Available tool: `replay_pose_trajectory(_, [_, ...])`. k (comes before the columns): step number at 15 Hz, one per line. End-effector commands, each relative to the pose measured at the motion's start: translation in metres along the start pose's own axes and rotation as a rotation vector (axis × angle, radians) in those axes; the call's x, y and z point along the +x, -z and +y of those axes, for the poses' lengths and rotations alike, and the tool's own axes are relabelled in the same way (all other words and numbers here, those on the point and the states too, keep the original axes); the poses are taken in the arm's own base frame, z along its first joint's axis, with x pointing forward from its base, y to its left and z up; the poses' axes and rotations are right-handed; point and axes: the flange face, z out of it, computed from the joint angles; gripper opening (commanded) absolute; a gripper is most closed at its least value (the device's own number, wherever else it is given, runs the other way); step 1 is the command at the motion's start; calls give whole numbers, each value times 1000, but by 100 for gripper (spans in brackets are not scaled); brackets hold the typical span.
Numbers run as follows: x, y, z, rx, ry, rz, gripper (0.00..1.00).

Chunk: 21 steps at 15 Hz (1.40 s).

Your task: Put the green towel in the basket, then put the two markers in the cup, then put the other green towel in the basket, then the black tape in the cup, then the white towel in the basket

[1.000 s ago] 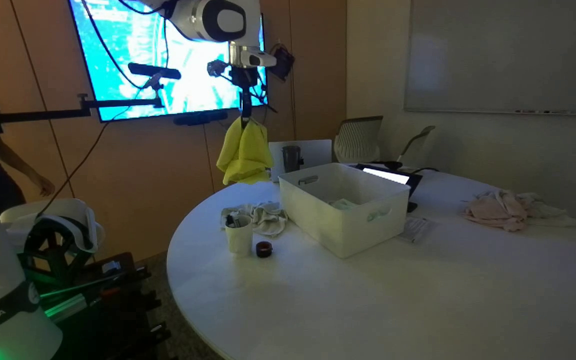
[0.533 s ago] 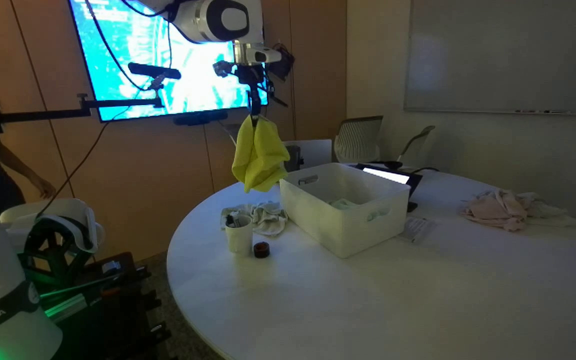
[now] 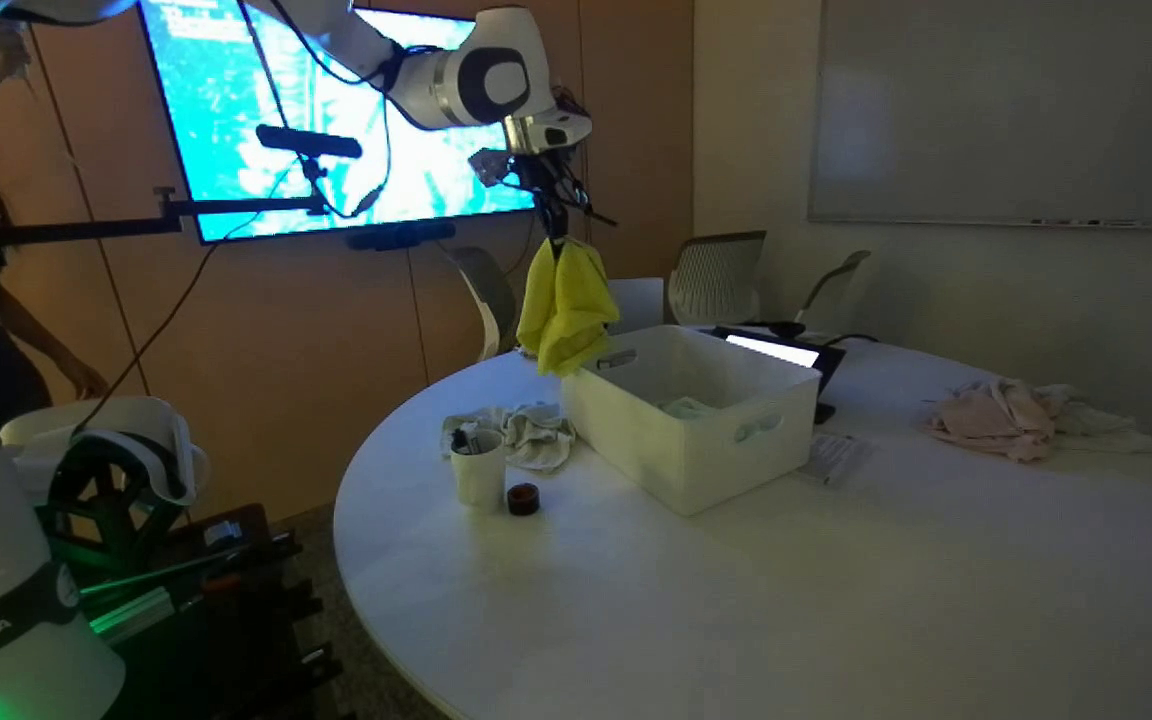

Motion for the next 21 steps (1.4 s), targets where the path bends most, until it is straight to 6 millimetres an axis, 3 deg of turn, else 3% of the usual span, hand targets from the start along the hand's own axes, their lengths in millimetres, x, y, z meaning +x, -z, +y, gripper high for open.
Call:
replay_pose_trajectory(1, [36, -4, -19, 56, -71, 87, 10])
replay_pose_trajectory(9, [88, -18, -2, 50, -216, 175, 12])
replay_pose_trajectory(10, [93, -21, 3, 30, -226, 169, 37])
replay_pose_trajectory(12, [100, -29, 12, 8, -249, 170, 43])
replay_pose_trajectory(16, [106, -35, 31, -29, -275, 141, 74])
replay_pose_trajectory(19, [98, -33, 55, -78, -287, 98, 96])
replay_pose_trajectory(21, [95, -29, 78, -129, -298, 58, 100])
